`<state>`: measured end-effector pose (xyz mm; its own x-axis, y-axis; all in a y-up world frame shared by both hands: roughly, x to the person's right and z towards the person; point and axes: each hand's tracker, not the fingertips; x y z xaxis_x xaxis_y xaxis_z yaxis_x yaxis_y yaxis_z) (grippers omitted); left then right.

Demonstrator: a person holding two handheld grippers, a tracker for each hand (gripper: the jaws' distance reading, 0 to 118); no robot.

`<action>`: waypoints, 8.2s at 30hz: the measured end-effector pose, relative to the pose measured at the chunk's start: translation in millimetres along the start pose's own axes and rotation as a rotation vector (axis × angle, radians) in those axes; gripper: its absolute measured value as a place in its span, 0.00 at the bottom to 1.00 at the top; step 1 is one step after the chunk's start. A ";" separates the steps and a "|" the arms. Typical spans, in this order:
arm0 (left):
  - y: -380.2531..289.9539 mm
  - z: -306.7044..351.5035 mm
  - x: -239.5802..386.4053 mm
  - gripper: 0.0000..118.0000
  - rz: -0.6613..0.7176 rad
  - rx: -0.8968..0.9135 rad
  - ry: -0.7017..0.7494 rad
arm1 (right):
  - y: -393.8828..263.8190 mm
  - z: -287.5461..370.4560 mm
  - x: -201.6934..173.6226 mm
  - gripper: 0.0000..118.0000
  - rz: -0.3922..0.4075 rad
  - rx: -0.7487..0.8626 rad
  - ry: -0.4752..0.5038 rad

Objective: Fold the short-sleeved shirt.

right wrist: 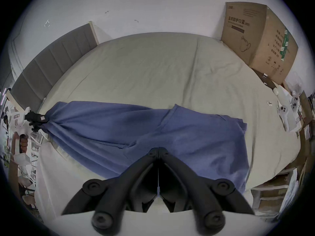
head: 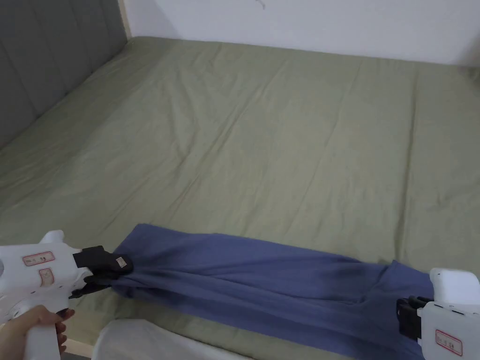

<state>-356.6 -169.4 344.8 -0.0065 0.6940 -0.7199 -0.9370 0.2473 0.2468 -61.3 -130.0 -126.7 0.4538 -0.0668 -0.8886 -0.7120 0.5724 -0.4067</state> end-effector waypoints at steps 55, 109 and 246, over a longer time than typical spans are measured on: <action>-163.6 -152.6 239.6 0.09 -0.653 -0.474 -0.243 | -21.2 19.1 89.2 0.00 -0.287 -0.003 -0.008; -117.4 -88.4 211.9 0.01 -0.620 -0.379 -0.305 | -15.9 15.6 79.4 0.00 -0.253 0.008 0.027; -82.5 -66.0 130.1 0.03 -0.399 -0.295 -0.244 | 50.2 9.1 -4.0 0.00 -0.077 0.015 0.306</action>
<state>-303.2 -144.1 188.0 0.4179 0.7304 -0.5403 -0.9083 0.3482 -0.2318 -94.0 -93.6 -141.6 0.3226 -0.3521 -0.8786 -0.6729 0.5675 -0.4745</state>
